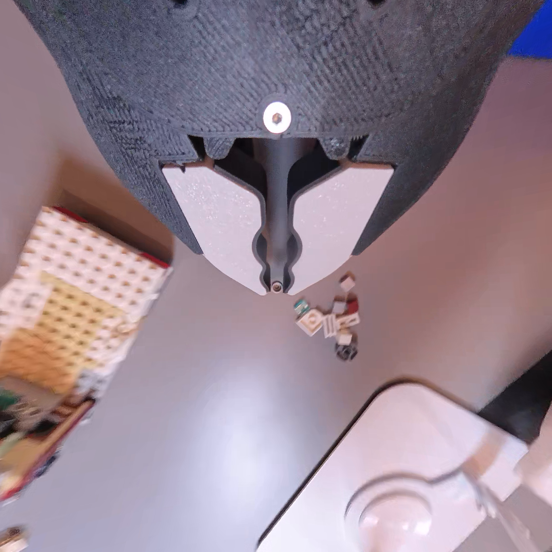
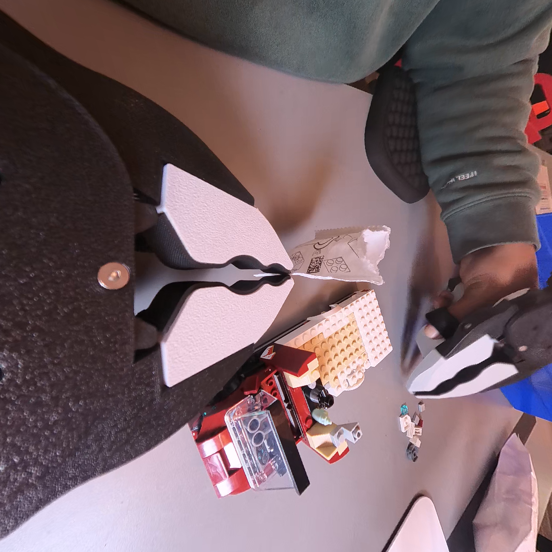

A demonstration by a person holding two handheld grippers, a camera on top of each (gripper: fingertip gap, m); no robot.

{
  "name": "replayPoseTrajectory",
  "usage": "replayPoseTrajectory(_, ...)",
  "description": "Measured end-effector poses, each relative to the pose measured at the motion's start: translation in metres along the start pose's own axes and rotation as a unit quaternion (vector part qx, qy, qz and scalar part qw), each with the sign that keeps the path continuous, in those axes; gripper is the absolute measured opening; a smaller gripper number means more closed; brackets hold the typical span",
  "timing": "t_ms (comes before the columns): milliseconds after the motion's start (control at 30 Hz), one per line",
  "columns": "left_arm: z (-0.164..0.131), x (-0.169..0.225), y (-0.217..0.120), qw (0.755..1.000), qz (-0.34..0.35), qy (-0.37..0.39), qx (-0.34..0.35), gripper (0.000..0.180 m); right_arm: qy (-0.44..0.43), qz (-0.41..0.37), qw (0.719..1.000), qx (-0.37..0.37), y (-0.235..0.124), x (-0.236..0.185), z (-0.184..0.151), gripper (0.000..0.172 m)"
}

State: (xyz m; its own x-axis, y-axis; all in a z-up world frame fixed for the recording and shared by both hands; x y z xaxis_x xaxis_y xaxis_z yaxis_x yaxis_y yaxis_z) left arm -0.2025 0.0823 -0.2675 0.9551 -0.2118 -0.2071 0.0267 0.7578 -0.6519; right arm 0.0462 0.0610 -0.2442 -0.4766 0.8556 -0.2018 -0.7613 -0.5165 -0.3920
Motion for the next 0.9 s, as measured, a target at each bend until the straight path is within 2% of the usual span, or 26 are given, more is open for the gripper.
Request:
replayPoseTrajectory(100, 0.034, 0.039, -0.036, 0.986, -0.092, 0.06, 0.128, 0.008, 0.0, -0.002, 1.0, 0.002, 0.0, 0.001, 0.0, 0.001)
replayPoseTrajectory(167, 0.056, 0.076, -0.069, 0.959, -0.152, 0.115, 0.208, 0.008, 0.003, -0.003, 1.0, 0.002, 0.0, 0.002, -0.001, 0.001)
replayPoseTrajectory(233, 0.066, 0.11, -0.094, 0.933, -0.2, 0.158, 0.254, 0.008, 0.006, -0.004, 1.0, 0.003, 0.0, 0.003, -0.001, 0.001)
replayPoseTrajectory(333, 0.065, 0.139, -0.106, 0.917, -0.224, 0.206, 0.258, 0.009, 0.005, -0.007, 1.0, 0.007, -0.001, 0.003, 0.0, 0.001)
replayPoseTrajectory(567, 0.052, 0.15, -0.094, 0.919, -0.234, 0.232, 0.218, 0.02, 0.002, -0.007, 1.0, 0.014, -0.002, 0.002, 0.002, 0.001)
replayPoseTrajectory(700, 0.053, 0.148, -0.096, 0.918, -0.224, 0.238, 0.222, 0.022, 0.008, -0.004, 1.0, 0.016, -0.002, 0.003, 0.002, 0.001)
replayPoseTrajectory(767, 0.06, 0.134, -0.095, 0.928, -0.196, 0.212, 0.234, 0.02, 0.008, -0.005, 1.0, 0.016, -0.002, 0.003, 0.001, 0.001)
replayPoseTrajectory(833, 0.069, 0.1, -0.084, 0.957, -0.118, 0.139, 0.225, 0.015, 0.008, -0.005, 1.0, 0.016, -0.002, 0.004, 0.001, 0.001)
replayPoseTrajectory(900, 0.064, 0.048, -0.06, 0.987, -0.009, 0.018, 0.159, 0.024, 0.01, -0.004, 1.0, 0.015, -0.002, 0.004, 0.001, 0.001)
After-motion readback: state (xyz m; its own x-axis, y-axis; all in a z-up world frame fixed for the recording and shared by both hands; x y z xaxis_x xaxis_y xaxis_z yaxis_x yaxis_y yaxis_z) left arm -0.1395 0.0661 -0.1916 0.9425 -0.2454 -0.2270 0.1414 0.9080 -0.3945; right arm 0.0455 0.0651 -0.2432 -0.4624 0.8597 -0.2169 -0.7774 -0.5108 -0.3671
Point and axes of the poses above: each gripper's, where its closed fingertips meet, y out along the fingers, z out of its top, x = y × z across the jaws, the point moved 5 cm from there along -y, back along the fingers, and after that the axes turned 13 degrees about z, right-handed, at the moved point
